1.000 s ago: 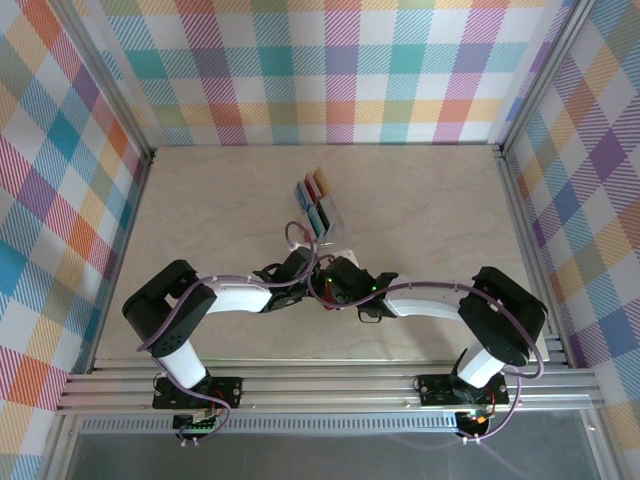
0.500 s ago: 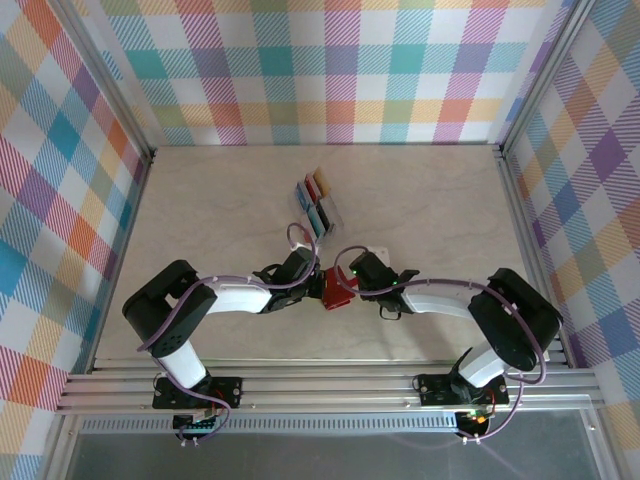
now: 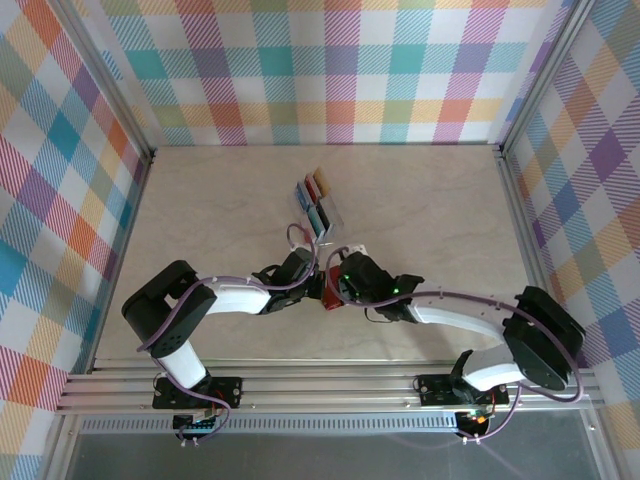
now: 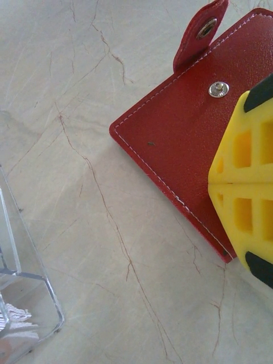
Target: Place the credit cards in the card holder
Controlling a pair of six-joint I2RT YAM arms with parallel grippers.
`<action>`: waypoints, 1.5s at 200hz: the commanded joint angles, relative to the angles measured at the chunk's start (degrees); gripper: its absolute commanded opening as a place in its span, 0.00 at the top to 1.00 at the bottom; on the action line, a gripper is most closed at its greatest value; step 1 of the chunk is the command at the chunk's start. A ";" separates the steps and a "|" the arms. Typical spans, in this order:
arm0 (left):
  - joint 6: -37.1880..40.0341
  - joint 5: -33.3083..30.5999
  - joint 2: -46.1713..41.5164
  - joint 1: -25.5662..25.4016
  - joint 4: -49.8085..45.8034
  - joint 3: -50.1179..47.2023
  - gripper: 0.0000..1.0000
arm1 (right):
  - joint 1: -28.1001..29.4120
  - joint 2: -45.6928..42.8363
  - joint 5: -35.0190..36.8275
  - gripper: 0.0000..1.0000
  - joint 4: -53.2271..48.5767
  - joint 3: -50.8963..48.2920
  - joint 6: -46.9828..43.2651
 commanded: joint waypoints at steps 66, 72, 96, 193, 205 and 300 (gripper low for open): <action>1.05 1.29 -0.18 0.23 -4.76 -3.47 1.00 | -7.39 10.27 -9.04 0.77 7.60 0.33 2.23; 1.14 1.37 -0.27 0.24 -4.89 -3.54 1.00 | -8.34 10.66 -9.74 0.74 8.16 0.07 2.41; 1.21 1.35 -0.19 0.25 -4.98 -3.49 1.00 | -11.42 12.24 -13.53 0.62 9.74 -0.42 2.32; 0.97 1.29 1.49 0.26 -3.67 -3.95 1.00 | -11.94 12.43 -24.35 0.61 13.46 -1.09 1.52; 0.90 1.24 1.70 0.31 -3.50 -4.12 1.00 | -11.94 11.84 -24.77 0.65 13.57 -1.19 1.66; -0.42 2.11 3.86 -0.07 -1.24 -4.11 1.00 | -9.31 7.22 -20.72 0.81 10.11 -0.58 0.08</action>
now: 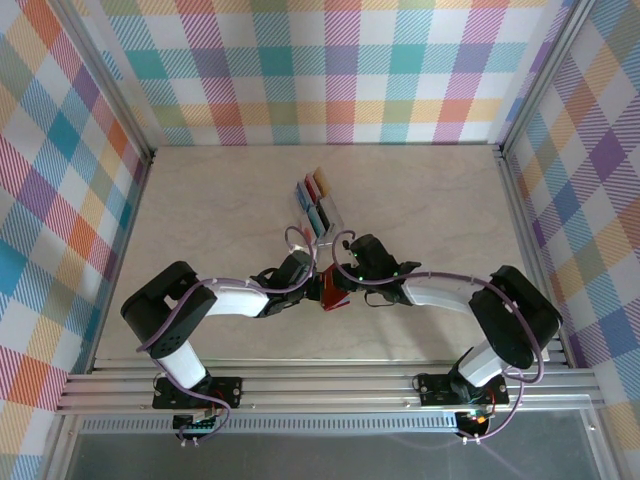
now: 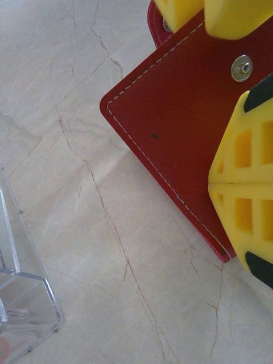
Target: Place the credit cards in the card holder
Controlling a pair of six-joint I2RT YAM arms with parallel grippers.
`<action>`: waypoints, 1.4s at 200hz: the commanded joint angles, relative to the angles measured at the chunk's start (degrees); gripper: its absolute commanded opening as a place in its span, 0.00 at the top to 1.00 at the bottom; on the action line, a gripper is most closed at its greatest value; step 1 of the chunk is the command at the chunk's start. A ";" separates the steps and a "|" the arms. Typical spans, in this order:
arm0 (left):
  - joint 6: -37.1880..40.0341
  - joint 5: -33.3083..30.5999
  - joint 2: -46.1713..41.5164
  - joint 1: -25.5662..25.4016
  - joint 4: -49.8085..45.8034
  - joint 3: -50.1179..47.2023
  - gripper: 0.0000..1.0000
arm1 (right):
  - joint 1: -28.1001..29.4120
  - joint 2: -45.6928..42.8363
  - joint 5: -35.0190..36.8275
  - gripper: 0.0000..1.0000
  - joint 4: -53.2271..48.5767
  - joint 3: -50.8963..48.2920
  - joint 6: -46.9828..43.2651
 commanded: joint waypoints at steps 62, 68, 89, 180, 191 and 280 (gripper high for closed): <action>-2.39 7.06 1.16 -0.63 -1.76 -2.42 1.00 | 1.11 -1.30 0.49 1.00 0.12 -1.18 -0.26; -2.62 7.90 0.60 -0.63 -1.68 -2.45 1.00 | 1.13 -2.73 3.23 1.00 -1.24 -1.68 -0.10; -3.14 11.93 -2.66 -0.57 -0.24 -3.67 0.87 | 1.13 -9.15 12.59 1.00 -6.57 -4.25 0.55; -6.07 5.59 -14.82 -0.89 -6.60 -10.07 0.85 | 12.90 -4.19 34.30 0.95 -22.84 6.13 -1.25; -6.22 3.60 -14.90 -0.87 -8.11 -9.83 0.87 | 14.68 0.29 36.20 0.92 -24.60 9.61 -1.02; -7.27 2.94 -10.68 -0.89 -8.22 -8.33 0.91 | 15.20 4.47 16.82 0.50 -10.15 8.53 -4.69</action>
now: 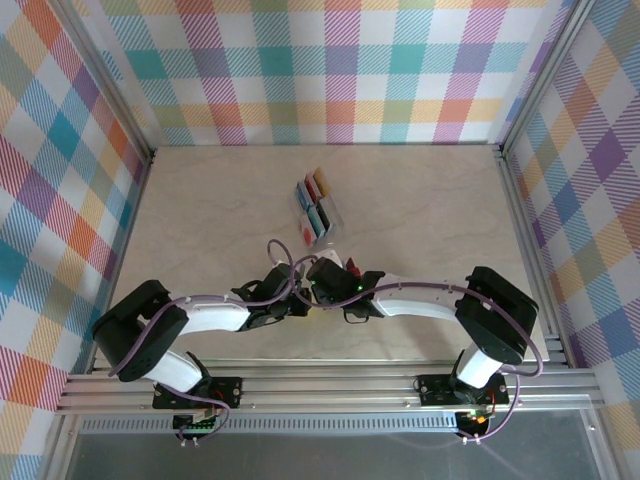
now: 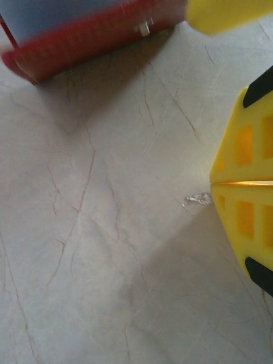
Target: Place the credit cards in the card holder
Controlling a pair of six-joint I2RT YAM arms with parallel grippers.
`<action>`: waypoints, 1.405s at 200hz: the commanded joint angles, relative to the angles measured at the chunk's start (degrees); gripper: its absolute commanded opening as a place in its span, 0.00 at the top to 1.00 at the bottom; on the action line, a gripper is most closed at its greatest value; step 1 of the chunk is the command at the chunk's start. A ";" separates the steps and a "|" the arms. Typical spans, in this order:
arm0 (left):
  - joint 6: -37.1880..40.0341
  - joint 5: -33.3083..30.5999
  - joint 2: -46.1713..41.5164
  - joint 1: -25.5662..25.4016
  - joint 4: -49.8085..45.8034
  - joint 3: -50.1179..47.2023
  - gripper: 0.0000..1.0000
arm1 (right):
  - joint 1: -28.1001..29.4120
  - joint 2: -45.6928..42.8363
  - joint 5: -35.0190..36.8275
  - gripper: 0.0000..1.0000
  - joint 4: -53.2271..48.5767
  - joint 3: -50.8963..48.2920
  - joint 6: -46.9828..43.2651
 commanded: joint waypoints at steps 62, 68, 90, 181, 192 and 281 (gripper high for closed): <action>-2.30 -4.35 -12.11 -0.45 -7.75 -1.01 0.87 | -9.88 -1.27 -23.68 0.24 15.80 -10.43 2.29; -2.26 -4.06 -12.52 -0.42 -8.12 -0.69 0.87 | -10.46 -1.14 -24.85 0.23 16.59 -10.74 2.55; -1.58 -2.59 -11.49 -0.86 -8.22 1.45 0.86 | -12.48 -0.84 -28.46 0.19 19.17 -12.27 3.81; -0.80 1.00 8.24 -1.23 -6.13 17.41 0.98 | -18.16 -1.26 -37.24 0.33 29.44 -19.56 8.61; -1.21 1.25 9.47 -0.83 -5.35 18.11 1.00 | -18.60 -1.35 -38.34 0.36 30.79 -20.46 9.12; -3.68 -1.98 0.62 2.62 -5.99 13.13 1.00 | -21.00 -1.05 -41.03 0.71 35.44 -23.82 11.61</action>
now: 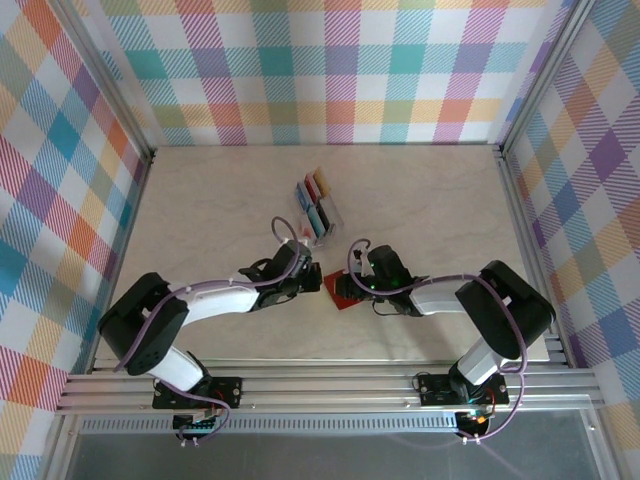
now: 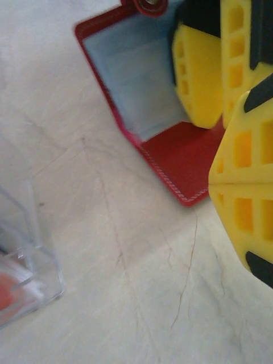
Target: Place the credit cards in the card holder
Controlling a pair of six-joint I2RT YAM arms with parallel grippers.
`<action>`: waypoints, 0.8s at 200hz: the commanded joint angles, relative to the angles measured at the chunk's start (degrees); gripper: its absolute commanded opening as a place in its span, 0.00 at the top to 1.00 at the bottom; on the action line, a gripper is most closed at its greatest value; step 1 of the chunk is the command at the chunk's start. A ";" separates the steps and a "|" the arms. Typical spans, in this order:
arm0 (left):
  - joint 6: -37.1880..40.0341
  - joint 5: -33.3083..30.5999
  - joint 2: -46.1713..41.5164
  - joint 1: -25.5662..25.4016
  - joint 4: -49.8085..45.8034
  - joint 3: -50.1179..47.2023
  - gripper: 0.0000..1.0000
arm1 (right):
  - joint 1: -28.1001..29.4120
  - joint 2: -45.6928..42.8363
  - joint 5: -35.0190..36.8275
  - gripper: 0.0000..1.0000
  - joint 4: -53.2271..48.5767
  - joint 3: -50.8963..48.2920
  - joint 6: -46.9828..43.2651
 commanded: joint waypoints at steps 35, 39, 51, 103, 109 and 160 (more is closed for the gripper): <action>0.13 4.60 4.93 0.54 1.68 4.35 1.00 | 0.29 0.99 -4.79 0.78 1.75 -1.62 2.34; -0.02 4.88 5.56 0.50 1.91 4.51 1.00 | 0.29 0.86 -4.63 0.79 1.75 -1.68 2.44; -0.14 5.82 7.26 0.46 2.88 4.84 1.00 | 0.28 0.46 -4.18 0.80 1.52 -1.91 2.52; 0.22 7.41 14.18 0.23 5.14 5.52 1.00 | 0.29 -0.61 -3.65 0.79 0.10 -1.27 2.24; 0.44 7.41 14.98 0.23 5.20 5.56 1.00 | 0.29 -0.77 -3.56 0.79 -0.30 -1.07 2.12; 2.38 3.45 17.41 0.30 3.48 3.88 1.00 | 0.29 -5.14 1.17 0.65 -9.02 1.33 -0.68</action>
